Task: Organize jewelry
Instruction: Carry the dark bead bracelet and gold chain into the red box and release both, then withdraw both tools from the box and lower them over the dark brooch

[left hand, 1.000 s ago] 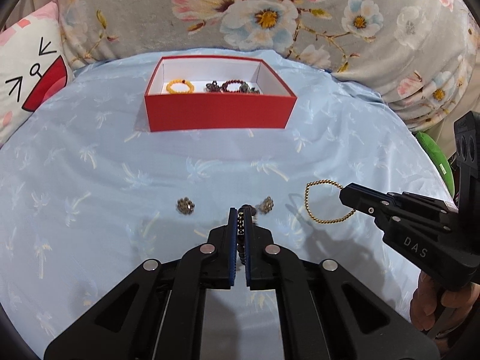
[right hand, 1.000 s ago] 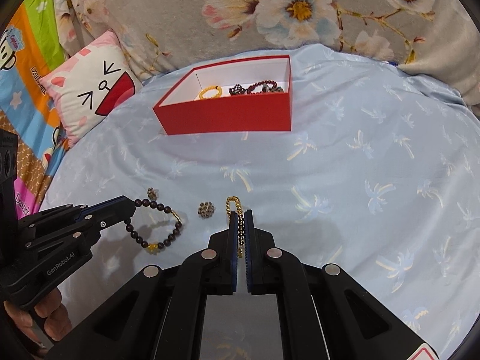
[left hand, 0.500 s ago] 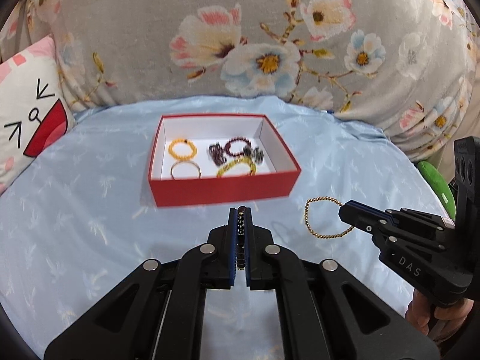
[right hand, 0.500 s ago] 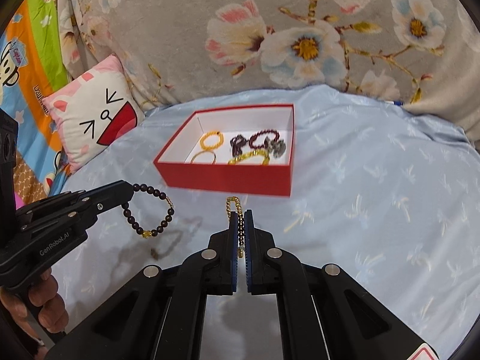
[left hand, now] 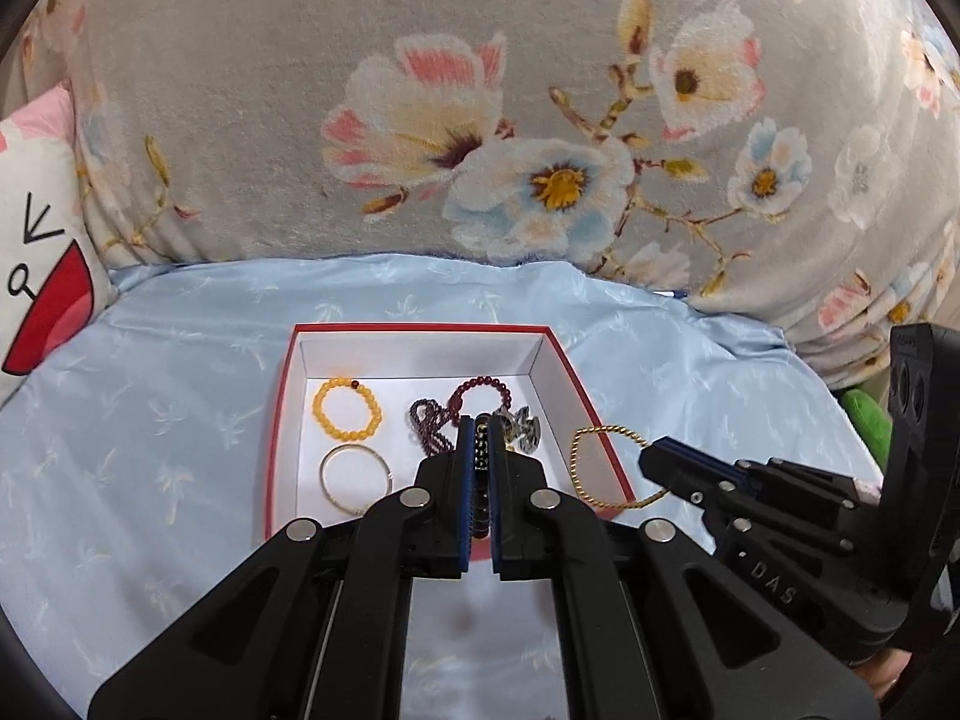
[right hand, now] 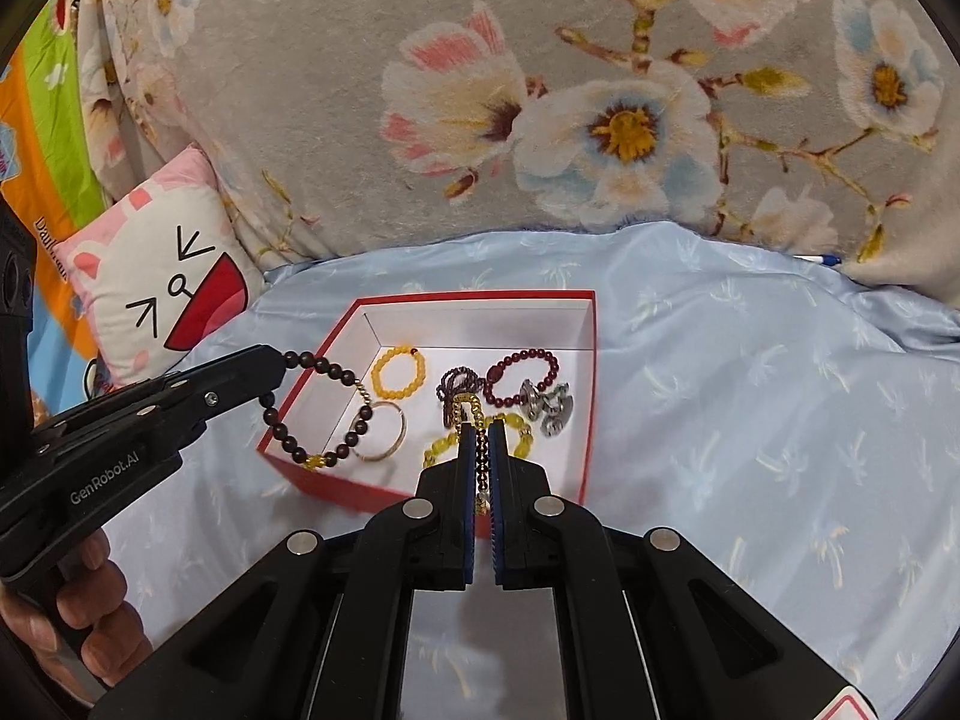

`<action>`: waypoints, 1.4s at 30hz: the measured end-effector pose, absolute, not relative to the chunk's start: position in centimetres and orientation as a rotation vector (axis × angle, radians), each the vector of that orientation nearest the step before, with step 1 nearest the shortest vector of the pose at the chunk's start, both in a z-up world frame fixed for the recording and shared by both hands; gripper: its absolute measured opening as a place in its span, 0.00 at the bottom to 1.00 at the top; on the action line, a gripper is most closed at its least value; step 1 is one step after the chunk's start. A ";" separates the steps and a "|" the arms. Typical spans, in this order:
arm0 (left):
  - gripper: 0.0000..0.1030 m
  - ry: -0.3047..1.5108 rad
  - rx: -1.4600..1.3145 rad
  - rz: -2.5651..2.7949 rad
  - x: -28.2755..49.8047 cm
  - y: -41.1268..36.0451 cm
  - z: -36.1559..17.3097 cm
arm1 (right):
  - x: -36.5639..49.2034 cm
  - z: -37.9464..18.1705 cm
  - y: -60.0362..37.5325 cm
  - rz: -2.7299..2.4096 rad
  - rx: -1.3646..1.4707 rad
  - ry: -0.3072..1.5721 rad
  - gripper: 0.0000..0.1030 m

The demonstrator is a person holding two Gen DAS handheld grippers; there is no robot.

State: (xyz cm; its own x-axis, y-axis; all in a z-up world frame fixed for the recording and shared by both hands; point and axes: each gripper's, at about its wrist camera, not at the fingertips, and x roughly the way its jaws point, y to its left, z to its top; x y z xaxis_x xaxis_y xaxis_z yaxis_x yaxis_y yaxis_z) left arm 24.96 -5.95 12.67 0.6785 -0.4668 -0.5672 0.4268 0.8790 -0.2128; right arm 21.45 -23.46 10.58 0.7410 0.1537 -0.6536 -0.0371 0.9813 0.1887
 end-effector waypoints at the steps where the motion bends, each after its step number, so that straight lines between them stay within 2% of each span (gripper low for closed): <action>1: 0.03 0.667 -0.078 -0.510 25.6 -6.1 12.4 | 22.1 10.3 -23.3 0.107 0.169 0.736 0.04; 8: 0.03 0.761 -0.122 -0.491 29.9 -7.2 8.9 | 26.0 7.1 -23.0 0.087 0.169 0.794 0.04; 17: 0.04 0.822 -0.106 -0.470 32.3 -7.5 5.8 | 26.7 4.6 -23.1 0.048 0.128 0.842 0.05; 19: 0.04 0.816 -0.098 -0.437 32.4 -7.4 5.5 | 26.6 4.7 -23.0 0.028 0.102 0.830 0.11; 23: 0.07 0.809 -0.114 -0.407 32.7 -6.5 5.3 | 26.2 4.9 -23.3 0.019 0.105 0.816 0.18; 25: 0.12 0.797 -0.117 -0.389 32.6 -6.0 5.5 | 26.1 5.0 -23.6 0.014 0.114 0.810 0.18; 33: 0.15 0.747 -0.110 -0.340 31.7 -4.1 6.9 | 25.0 5.8 -24.0 0.020 0.136 0.787 0.19; 36: 0.23 0.726 -0.091 -0.314 31.2 -3.8 7.3 | 24.5 6.2 -24.0 0.023 0.136 0.782 0.19; 42: 0.23 0.712 -0.086 -0.307 30.0 -3.0 7.9 | 23.4 6.9 -24.3 0.018 0.142 0.768 0.19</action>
